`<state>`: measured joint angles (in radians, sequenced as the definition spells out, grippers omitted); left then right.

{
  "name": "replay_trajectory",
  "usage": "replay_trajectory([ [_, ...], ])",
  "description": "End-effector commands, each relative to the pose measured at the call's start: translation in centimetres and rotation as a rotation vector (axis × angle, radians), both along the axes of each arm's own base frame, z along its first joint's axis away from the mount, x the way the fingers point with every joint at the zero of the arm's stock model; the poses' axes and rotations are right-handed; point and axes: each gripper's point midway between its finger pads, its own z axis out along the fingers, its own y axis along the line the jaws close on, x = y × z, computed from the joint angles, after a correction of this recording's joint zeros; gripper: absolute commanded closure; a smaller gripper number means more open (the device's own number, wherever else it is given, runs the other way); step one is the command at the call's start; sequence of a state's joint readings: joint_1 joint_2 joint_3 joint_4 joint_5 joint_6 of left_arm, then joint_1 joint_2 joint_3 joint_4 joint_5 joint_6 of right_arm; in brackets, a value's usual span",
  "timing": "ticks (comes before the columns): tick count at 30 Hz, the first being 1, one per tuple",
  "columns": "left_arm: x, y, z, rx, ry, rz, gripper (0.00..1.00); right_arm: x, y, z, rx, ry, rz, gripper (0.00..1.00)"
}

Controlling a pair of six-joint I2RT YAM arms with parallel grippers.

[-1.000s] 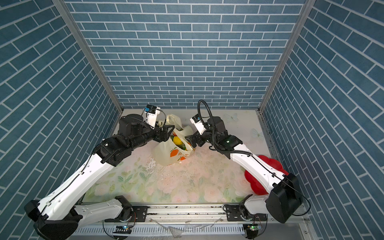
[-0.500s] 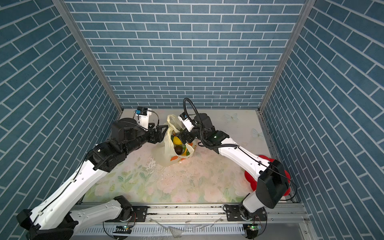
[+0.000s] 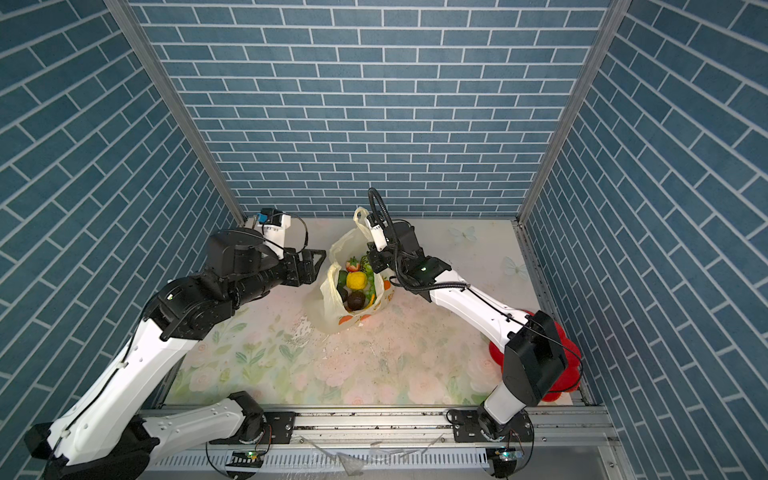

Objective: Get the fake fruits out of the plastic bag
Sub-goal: 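Grasp a bag handle with the right gripper while the left gripper holds the bag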

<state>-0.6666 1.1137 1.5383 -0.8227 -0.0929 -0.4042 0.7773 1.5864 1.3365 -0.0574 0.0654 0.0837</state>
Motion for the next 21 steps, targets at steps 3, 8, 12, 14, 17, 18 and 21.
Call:
replay_trajectory([
  [3,-2.0,-0.6,-2.4,0.16,0.147,-0.048,0.14,0.6,0.0,2.6,0.069,-0.044,-0.043,0.86],
  [8,-2.6,-1.1,-3.9,0.263,0.218,-0.053,0.14,0.7,-0.5,2.2,0.071,-0.044,-0.068,0.92],
  [12,-2.6,-1.9,-5.7,0.306,0.275,-0.078,0.19,0.9,-0.9,2.1,0.068,-0.045,-0.094,0.95],
  [14,-2.3,-2.2,-6.6,0.328,0.296,-0.075,0.26,1.2,-1.3,2.1,0.068,-0.045,-0.125,1.0],
  [17,-1.0,-2.4,-7.6,0.322,0.31,-0.052,0.43,1.6,-2.2,2.5,0.076,-0.05,-0.174,1.0],
  [18,-0.2,-2.3,-7.8,0.305,0.317,-0.034,0.55,1.8,-2.5,2.6,0.079,-0.052,-0.191,1.0],
  [21,3.2,-1.8,-7.8,0.213,0.323,0.013,0.9,2.4,-3.8,3.0,0.107,-0.045,-0.24,1.0],
])
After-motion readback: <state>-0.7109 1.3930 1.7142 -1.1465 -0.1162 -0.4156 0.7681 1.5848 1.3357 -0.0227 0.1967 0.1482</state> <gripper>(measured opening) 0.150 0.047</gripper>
